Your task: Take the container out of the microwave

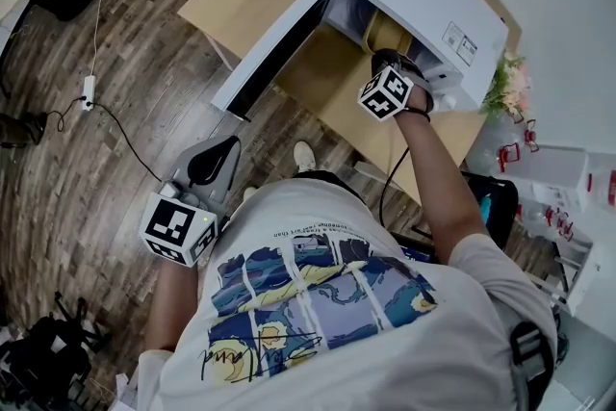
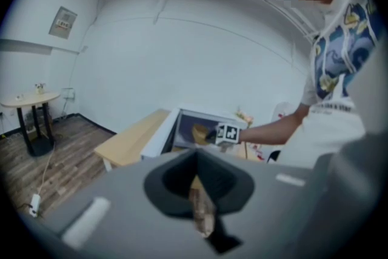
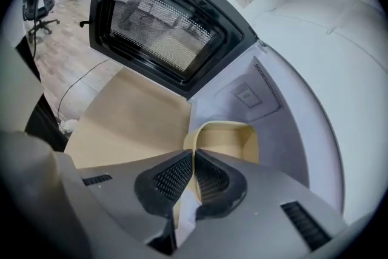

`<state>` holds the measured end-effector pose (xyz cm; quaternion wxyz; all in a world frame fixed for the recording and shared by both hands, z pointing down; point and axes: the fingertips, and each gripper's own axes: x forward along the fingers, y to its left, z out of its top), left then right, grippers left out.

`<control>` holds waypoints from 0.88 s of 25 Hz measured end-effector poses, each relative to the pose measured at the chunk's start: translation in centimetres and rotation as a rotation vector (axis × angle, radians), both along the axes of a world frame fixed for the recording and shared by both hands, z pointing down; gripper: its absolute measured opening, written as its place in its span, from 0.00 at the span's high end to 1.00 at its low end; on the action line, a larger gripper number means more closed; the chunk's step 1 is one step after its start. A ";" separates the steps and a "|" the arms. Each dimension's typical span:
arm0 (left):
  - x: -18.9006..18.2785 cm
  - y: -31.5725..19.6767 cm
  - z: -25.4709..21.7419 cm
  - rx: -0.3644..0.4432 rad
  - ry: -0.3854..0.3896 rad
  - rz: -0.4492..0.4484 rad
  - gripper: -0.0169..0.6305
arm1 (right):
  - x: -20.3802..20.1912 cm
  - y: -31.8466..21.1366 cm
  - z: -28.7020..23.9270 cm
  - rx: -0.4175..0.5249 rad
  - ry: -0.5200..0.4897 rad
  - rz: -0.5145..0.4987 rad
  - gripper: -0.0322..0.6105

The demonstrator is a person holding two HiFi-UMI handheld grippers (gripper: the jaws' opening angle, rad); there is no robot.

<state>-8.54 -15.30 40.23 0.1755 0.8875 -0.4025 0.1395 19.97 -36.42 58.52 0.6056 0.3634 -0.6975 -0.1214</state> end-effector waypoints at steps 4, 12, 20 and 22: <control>-0.7 1.0 0.0 0.007 0.001 0.013 0.96 | -1.1 1.8 -0.5 -0.027 -0.015 -0.002 0.93; -2.9 3.7 0.2 0.005 0.006 0.045 0.96 | -4.1 6.3 -2.2 -0.058 -0.042 -0.001 0.93; -4.4 6.3 0.6 0.012 0.014 0.098 0.96 | -7.1 11.6 -4.2 -0.078 -0.072 0.000 0.93; -4.8 7.0 0.8 0.011 0.017 0.110 0.96 | -7.9 12.9 -4.7 -0.084 -0.079 0.000 0.93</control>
